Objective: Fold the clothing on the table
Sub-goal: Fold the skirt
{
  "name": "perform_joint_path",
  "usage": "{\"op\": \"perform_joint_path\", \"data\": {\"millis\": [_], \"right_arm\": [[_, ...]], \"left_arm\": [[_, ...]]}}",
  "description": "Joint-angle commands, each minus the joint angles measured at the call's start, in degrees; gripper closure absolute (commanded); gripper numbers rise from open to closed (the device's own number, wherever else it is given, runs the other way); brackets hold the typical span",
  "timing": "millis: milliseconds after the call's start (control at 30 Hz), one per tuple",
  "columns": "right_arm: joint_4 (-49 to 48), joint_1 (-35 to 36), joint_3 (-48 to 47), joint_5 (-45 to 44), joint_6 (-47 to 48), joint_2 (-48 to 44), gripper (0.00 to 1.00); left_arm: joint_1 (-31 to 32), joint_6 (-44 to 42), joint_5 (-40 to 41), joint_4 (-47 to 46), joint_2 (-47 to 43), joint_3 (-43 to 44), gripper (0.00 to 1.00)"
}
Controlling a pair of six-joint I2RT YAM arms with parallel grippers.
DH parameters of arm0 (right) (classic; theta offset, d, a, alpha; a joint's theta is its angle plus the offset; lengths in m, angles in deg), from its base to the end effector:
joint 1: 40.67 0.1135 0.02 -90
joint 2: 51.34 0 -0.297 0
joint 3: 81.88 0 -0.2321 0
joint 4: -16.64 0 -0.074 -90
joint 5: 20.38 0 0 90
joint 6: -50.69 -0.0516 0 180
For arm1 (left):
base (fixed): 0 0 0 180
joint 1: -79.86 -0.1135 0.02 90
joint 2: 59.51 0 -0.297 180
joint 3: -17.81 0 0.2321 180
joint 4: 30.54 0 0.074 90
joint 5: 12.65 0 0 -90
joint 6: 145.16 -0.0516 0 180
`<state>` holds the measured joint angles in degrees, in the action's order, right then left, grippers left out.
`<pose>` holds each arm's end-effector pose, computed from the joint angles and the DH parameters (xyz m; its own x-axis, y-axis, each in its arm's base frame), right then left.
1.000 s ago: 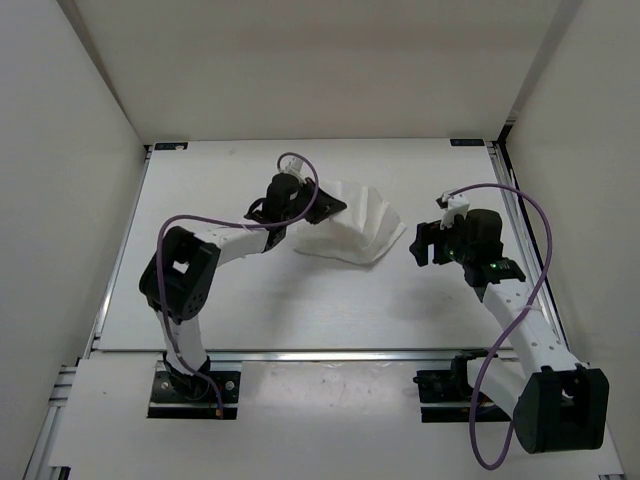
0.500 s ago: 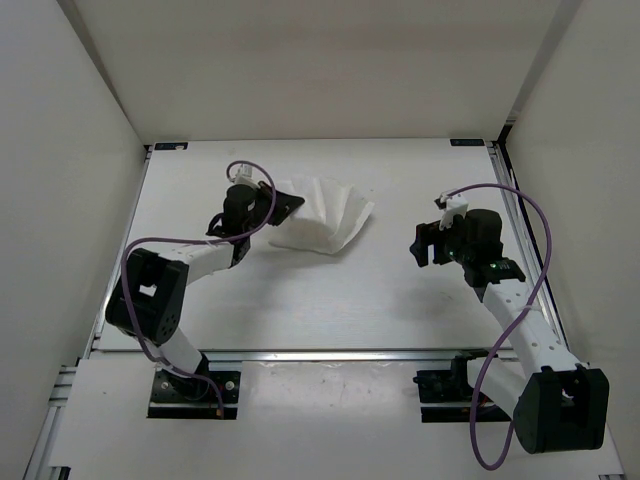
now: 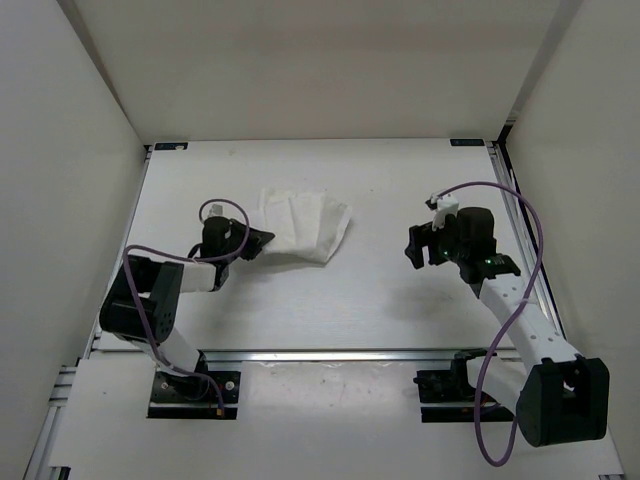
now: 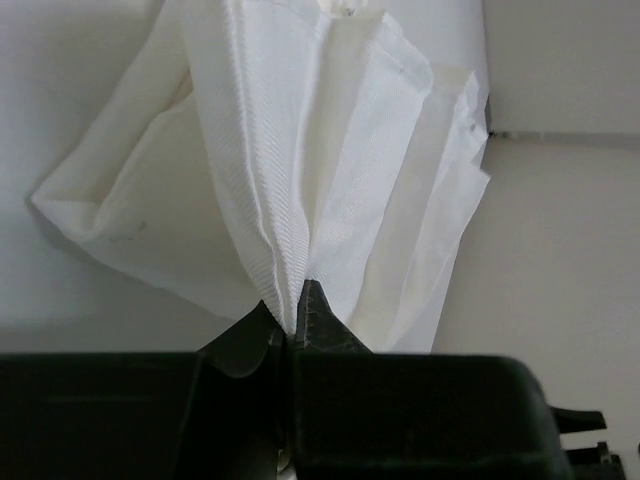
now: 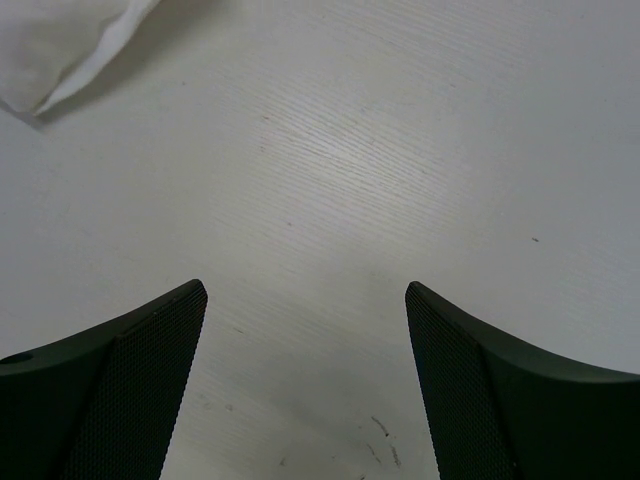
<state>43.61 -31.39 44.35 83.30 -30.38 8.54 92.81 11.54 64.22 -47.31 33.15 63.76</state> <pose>0.2011 0.0452 0.2779 -0.4775 -0.2308 -0.8478 -0.4316 0.9021 -0.0025 0.2903 -0.0788 0.1792 -0.5690 -0.7869 -0.2386 -0.2845 0.4607 -0.8407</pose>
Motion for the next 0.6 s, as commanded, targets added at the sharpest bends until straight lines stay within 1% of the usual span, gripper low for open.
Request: {"op": "perform_joint_path", "data": {"millis": [0, 67, 167, 267, 300, 333, 367, 400, 433, 500, 567], "right_arm": [[-0.3, 0.5, -2.6, 0.2, 0.6, 0.8, 0.14], [-0.1, 0.5, -2.6, 0.0, 1.0, 0.4, 0.14], [0.1, 1.0, -2.8, 0.6, 1.0, 0.6, 0.14], [0.3, 1.3, -3.3, 0.6, 0.7, 1.1, 0.15], [0.5, 1.1, -3.5, 0.5, 1.2, 0.7, 0.14], [0.8, 1.0, -3.6, 0.6, 1.4, 0.9, 0.13], [0.9, 0.8, -4.1, 0.5, 1.3, 1.1, 0.13], [1.1, 0.9, -4.4, 0.7, 1.4, 1.0, 0.11], [1.7, 0.9, -4.7, 1.1, 1.5, 1.2, 0.1], [2.6, 1.4, -5.1, 1.2, 1.4, 1.5, 0.08], [2.5, 1.4, -5.1, 1.1, 0.7, 1.5, 0.07]], "left_arm": [[-4.9, -1.5, 1.3, -0.7, -5.4, 0.2, 0.91], [-5.9, -1.7, 1.2, -0.8, -5.8, 0.4, 0.9], [-7.0, -2.7, 0.7, -0.8, -5.0, 3.0, 0.88], [-8.0, -1.4, 1.0, -1.3, -3.3, 5.1, 0.87], [-8.3, -1.0, 1.2, -1.5, -2.5, 5.2, 0.86], [-9.4, -0.3, 1.3, -1.2, -1.9, 4.4, 0.8], [-9.5, -0.4, 0.7, -1.1, -1.6, 4.4, 0.56], [-10.6, -0.6, 0.1, -0.7, -1.0, 3.6, 0.07], [-12.0, -0.5, -1.4, -0.1, 0.0, 2.9, 0.01], [-12.9, -1.0, -3.3, 0.8, -1.0, 1.6, 0.01], [-13.0, -2.2, -2.5, 2.2, -4.1, 0.7, 0.01]]}}
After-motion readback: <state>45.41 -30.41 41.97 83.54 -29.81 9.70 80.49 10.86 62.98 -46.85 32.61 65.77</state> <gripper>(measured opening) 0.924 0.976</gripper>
